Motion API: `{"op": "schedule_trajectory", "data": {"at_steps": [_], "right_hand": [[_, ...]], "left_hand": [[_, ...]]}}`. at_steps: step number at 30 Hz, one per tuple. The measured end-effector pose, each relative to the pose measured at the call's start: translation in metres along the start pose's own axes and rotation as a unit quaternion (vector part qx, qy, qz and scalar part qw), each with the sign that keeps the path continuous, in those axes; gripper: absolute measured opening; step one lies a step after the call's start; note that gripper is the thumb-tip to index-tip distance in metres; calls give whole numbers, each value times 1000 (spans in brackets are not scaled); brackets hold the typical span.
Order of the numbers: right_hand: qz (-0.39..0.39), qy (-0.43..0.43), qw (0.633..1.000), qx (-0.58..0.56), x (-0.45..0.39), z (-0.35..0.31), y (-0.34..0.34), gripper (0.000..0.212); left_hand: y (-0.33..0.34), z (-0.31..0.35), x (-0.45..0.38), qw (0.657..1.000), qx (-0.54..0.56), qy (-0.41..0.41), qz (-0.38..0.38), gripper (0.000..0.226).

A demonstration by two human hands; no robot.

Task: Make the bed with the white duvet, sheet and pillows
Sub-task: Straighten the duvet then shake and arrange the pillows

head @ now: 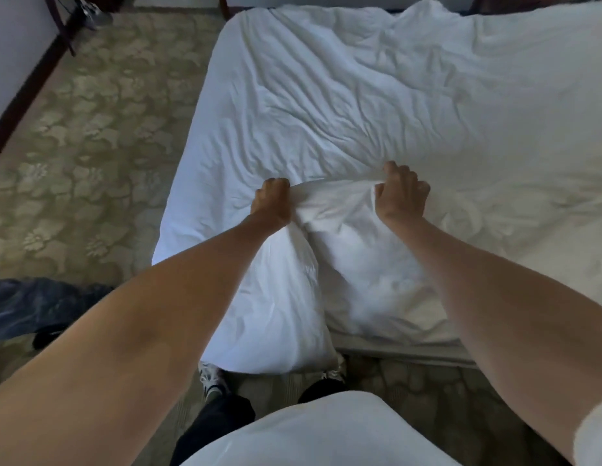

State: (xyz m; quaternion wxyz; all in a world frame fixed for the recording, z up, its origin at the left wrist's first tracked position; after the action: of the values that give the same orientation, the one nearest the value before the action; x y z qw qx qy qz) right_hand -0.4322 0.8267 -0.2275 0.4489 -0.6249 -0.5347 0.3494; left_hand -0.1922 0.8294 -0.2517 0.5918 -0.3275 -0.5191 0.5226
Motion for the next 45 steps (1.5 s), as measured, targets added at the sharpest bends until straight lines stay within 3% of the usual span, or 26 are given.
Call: {"op": "schedule_trajectory", "data": {"at_steps": [3,8,12,15,20,25,29,31,34,35,37,39,42,43,45], "right_hand": [[32,6,999,13,4,-34,22,42],[-35,83,987,-134,43,-107,86,40],[-79,201,955,-206,94,-142,135,72],[-95,204,941,-252,111,-160,141,88],[-196,212,942,-172,136,-165,153,58],[-116,225,948,-192,130,-196,152,45],[-59,233,931,-275,119,-242,150,42],[-16,269,910,-314,111,-236,140,45],[-6,307,880,-363,107,-223,134,45],[-3,319,870,-375,103,-224,133,45],[-1,338,853,-399,96,-232,140,47],[15,357,838,-412,89,-242,144,52],[66,392,800,-450,87,-254,148,54],[74,402,802,-436,91,-256,147,55],[30,396,842,-364,101,-264,140,52]], "left_hand": [[-1,-35,-35,999,26,30,5,25],[-3,-60,-67,990,31,131,-45,16],[-17,-67,-71,975,34,192,-102,21],[-23,-77,-69,972,23,203,-113,16],[-45,-64,-58,962,9,246,-116,20],[-61,-92,-45,966,0,248,-76,19],[-39,-151,-42,948,99,217,-211,33],[-19,-156,-32,916,143,223,-302,41],[10,-164,-9,863,156,161,-453,68],[13,-164,-8,855,147,164,-470,76],[21,-164,-26,875,156,173,-424,86],[29,-160,-50,882,205,178,-386,81],[28,-168,-81,870,212,158,-415,68],[19,-170,-86,863,204,171,-430,63],[5,-170,-97,849,185,197,-454,41]]}}
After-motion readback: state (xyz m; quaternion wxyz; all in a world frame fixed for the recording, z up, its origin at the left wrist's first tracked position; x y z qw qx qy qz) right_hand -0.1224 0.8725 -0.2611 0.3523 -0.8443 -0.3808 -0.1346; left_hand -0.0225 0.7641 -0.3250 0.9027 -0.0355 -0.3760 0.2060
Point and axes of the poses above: each hand's wrist, its own x-axis away from the middle knuckle, its own y-axis out of the palm, z = x × y, the point moved 7 cm from there along -x, towards the middle knuckle, and after that the axes turned 7 degrees about -x, right-handed, at the moved point
